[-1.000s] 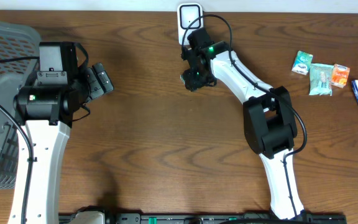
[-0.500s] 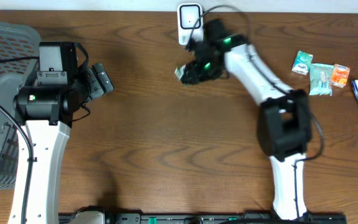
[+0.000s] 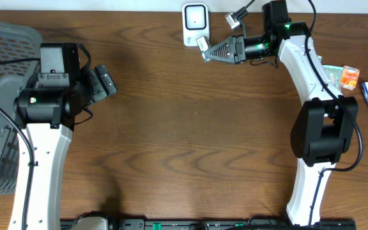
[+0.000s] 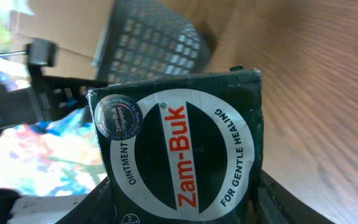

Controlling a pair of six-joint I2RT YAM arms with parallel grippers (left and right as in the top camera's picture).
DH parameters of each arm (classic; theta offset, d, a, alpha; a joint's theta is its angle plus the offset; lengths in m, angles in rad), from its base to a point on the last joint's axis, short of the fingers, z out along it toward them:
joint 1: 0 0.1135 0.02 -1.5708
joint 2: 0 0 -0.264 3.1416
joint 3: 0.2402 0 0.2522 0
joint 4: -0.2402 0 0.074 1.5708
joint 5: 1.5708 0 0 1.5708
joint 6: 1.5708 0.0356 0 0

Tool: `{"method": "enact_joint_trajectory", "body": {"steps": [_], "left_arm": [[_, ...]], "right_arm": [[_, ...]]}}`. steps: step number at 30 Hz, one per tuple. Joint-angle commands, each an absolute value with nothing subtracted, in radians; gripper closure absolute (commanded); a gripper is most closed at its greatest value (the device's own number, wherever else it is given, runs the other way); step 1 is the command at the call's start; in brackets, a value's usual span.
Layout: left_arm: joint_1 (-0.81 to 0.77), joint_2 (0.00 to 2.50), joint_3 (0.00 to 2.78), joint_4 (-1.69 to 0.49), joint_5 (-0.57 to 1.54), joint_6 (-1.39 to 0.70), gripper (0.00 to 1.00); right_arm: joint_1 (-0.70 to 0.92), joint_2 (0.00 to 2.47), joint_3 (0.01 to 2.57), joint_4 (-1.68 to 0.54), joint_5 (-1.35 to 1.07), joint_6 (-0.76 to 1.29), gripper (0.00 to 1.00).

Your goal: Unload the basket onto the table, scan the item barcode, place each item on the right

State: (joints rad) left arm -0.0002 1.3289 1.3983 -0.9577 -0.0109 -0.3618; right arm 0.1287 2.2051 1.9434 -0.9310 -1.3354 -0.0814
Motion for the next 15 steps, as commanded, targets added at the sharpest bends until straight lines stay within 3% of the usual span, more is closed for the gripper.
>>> {"method": "enact_joint_trajectory", "body": {"steps": [1,15], "left_arm": [[0.004,1.332,1.398,-0.957,-0.027,-0.355,0.02],[0.004,1.332,1.398,-0.957,-0.027,-0.356,0.02]], "right_arm": [[0.131,2.198,1.947,-0.934,-1.454,-0.106,0.53],[0.139,2.198,1.947,-0.928,-1.420,-0.106,0.53]]}}
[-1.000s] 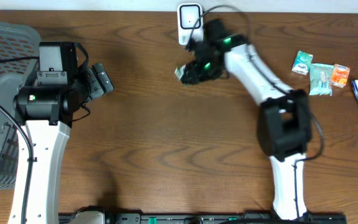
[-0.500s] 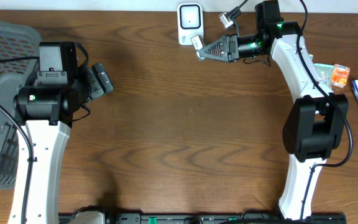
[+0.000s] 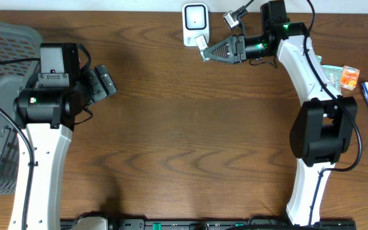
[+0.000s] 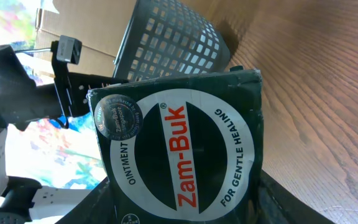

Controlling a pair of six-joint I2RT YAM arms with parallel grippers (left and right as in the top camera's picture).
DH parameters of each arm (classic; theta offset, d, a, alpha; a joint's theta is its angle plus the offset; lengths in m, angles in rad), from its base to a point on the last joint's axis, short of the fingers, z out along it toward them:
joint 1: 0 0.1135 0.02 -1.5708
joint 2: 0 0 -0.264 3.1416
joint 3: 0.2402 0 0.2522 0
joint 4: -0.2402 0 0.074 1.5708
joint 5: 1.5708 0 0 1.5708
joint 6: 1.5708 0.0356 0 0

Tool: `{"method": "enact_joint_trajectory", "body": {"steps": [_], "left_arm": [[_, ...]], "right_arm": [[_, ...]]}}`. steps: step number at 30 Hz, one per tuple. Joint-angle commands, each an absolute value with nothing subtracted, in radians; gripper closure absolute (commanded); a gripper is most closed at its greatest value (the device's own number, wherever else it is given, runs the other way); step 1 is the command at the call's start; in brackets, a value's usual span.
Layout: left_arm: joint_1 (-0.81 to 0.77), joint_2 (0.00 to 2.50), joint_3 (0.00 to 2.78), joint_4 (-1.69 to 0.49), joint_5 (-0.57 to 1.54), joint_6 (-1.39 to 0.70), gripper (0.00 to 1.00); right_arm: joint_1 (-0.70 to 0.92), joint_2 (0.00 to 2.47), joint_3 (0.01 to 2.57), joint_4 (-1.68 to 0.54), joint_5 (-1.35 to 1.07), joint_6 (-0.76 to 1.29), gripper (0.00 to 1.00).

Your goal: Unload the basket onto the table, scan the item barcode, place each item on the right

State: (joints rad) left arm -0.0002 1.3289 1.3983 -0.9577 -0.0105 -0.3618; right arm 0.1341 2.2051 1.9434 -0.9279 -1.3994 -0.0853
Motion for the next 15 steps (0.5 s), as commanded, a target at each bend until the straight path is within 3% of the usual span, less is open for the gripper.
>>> {"method": "enact_joint_trajectory", "body": {"steps": [1,4,10,15], "left_arm": [[0.004,1.332,1.398,-0.957,-0.027,-0.356,0.03],[0.004,1.332,1.398,-0.957,-0.027,-0.356,0.02],[0.004,1.332,1.398,-0.957,-0.027,-0.355,0.02],[0.004,1.332,1.398,-0.957,-0.027,-0.356,0.02]], "right_arm": [[0.140,2.198,1.947,-0.928,-1.386,-0.106,0.54],[0.154,2.198,1.947,-0.944,-1.202,-0.102,0.55],[0.256,2.198,1.948,-0.976,-0.422,-0.044,0.54],[0.342,2.199,1.948,-0.883,0.053,-0.039,0.54]]}}
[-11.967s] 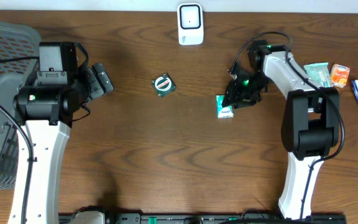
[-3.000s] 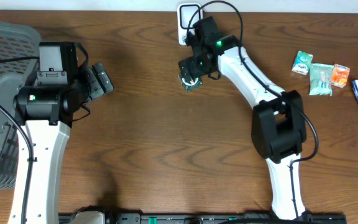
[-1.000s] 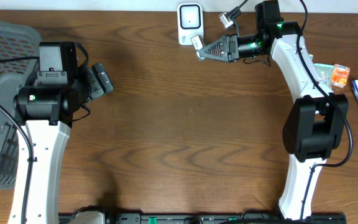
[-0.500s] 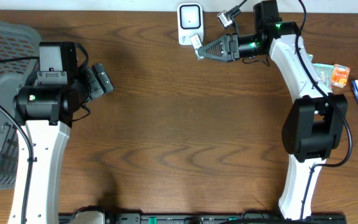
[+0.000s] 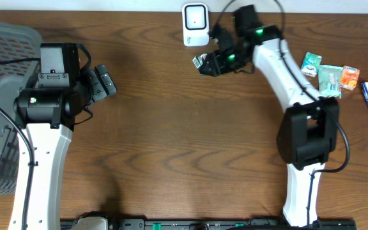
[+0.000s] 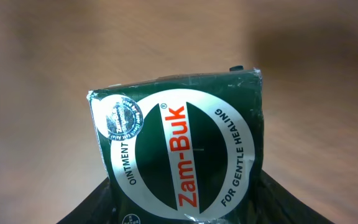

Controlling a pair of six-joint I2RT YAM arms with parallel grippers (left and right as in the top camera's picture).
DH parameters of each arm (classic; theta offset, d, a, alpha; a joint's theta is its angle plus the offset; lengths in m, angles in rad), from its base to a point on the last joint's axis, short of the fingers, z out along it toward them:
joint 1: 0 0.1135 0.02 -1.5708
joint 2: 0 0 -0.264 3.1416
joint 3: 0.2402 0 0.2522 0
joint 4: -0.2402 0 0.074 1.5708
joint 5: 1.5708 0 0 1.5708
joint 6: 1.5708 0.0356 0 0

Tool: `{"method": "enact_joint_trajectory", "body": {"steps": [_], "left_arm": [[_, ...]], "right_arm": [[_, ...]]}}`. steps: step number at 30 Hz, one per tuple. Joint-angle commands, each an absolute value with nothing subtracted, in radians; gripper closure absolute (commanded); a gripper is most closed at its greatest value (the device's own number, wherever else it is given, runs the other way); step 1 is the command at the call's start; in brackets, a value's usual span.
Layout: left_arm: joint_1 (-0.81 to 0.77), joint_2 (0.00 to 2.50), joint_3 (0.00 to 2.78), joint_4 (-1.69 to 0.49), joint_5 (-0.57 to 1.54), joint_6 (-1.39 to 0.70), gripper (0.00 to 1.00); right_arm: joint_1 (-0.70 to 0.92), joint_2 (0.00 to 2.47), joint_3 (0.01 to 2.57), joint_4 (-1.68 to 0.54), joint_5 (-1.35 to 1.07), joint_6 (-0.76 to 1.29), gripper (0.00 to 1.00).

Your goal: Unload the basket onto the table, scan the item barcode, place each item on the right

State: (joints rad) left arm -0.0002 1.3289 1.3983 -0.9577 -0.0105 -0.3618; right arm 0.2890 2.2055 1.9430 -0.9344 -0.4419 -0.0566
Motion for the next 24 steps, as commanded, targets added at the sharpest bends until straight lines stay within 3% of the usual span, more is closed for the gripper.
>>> {"method": "enact_joint_trajectory", "body": {"steps": [1,7,18,24], "left_arm": [[0.004,1.332,1.398,-0.957,-0.027,-0.356,0.02],[0.004,1.332,1.398,-0.957,-0.027,-0.356,0.02],[0.004,1.332,1.398,-0.957,-0.027,-0.356,0.02],[0.004,1.332,1.398,-0.957,-0.027,-0.356,0.02]], "right_arm": [[0.358,2.198,1.948,-0.853,0.140,-0.045,0.53],[0.448,2.214,1.947,-0.554,0.512,-0.264,0.49],[0.472,2.352,1.947,0.030,0.542,-0.752,0.51],[0.472,2.457,1.948,0.244,0.582,-0.831,0.47]]}}
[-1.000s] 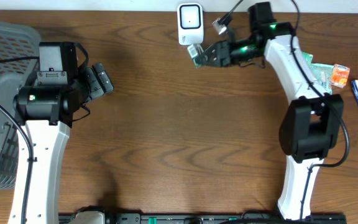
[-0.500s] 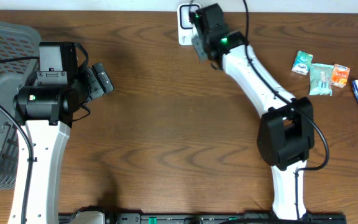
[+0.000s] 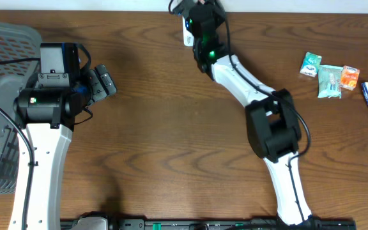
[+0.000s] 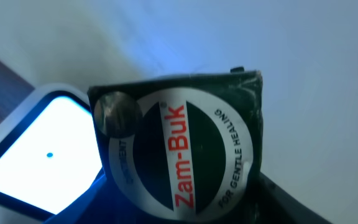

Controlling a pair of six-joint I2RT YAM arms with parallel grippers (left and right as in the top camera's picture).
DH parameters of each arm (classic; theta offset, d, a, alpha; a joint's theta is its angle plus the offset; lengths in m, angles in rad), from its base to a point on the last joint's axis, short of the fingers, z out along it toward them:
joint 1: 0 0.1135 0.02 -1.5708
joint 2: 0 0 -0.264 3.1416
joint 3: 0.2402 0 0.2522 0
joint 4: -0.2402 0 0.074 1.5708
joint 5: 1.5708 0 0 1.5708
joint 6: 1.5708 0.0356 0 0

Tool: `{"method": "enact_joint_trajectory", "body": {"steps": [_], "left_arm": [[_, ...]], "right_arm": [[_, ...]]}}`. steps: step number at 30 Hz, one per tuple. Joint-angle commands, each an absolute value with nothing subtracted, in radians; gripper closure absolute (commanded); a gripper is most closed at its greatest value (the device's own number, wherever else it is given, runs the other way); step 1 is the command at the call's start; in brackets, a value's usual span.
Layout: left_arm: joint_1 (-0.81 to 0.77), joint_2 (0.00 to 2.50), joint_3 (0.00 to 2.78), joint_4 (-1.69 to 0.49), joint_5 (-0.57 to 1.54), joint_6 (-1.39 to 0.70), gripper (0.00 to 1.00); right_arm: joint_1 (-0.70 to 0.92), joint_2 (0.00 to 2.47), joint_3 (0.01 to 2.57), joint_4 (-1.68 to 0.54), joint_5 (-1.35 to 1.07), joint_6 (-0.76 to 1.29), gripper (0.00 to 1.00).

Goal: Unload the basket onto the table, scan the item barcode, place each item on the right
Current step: 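Carry the Zam-Buk tin to the right edge and release it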

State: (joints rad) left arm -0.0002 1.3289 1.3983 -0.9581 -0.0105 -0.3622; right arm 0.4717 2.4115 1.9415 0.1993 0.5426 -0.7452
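In the right wrist view my right gripper (image 4: 185, 208) is shut on a dark green Zam-Buk ointment box (image 4: 179, 155), its round label facing the camera. The white scanner (image 4: 36, 155) sits just left of the box with its window lit bright blue-white. A pale wall fills the background. Overhead, the right gripper (image 3: 185, 9) reaches over the scanner (image 3: 186, 36) at the table's back edge and hides most of it; the box cannot be made out there. My left gripper (image 3: 104, 80) hangs at the left over the table, holding nothing visible.
A grey plastic basket stands at the far left beside the left arm. Several small snack packets (image 3: 328, 73) lie at the back right, with another packet at the right edge. The brown wooden table (image 3: 171, 140) spans the view.
My right arm has swung further left and back, bringing the box from over the table beside the scanner to right at the scanner's lit window. The left arm has not moved.
My right gripper held the Zam-Buk box just right of the scanner, pointing left toward the basket, and stayed so at the following moment. Then it was lower and further left over bare table. Now the box is held next to the glowing scanner window.
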Motion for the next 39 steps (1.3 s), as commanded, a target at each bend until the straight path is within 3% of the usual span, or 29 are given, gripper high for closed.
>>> {"method": "enact_joint_trajectory", "body": {"steps": [1,23,30,39], "left_arm": [[0.004,1.332,1.398,-0.957,-0.027,-0.356,0.02],[0.004,1.332,1.398,-0.957,-0.027,-0.355,0.02],[0.004,1.332,1.398,-0.957,-0.027,-0.356,0.02],[0.004,1.332,1.398,-0.957,-0.027,-0.356,0.02]], "right_arm": [[0.472,2.467,1.948,0.253,0.582,-0.831,0.47],[0.433,2.381,1.949,0.209,0.656,-0.775,0.48],[0.310,2.208,1.949,-0.047,0.652,-0.589,0.47],[0.025,2.141,1.948,-0.603,0.619,-0.241,0.45]]}}
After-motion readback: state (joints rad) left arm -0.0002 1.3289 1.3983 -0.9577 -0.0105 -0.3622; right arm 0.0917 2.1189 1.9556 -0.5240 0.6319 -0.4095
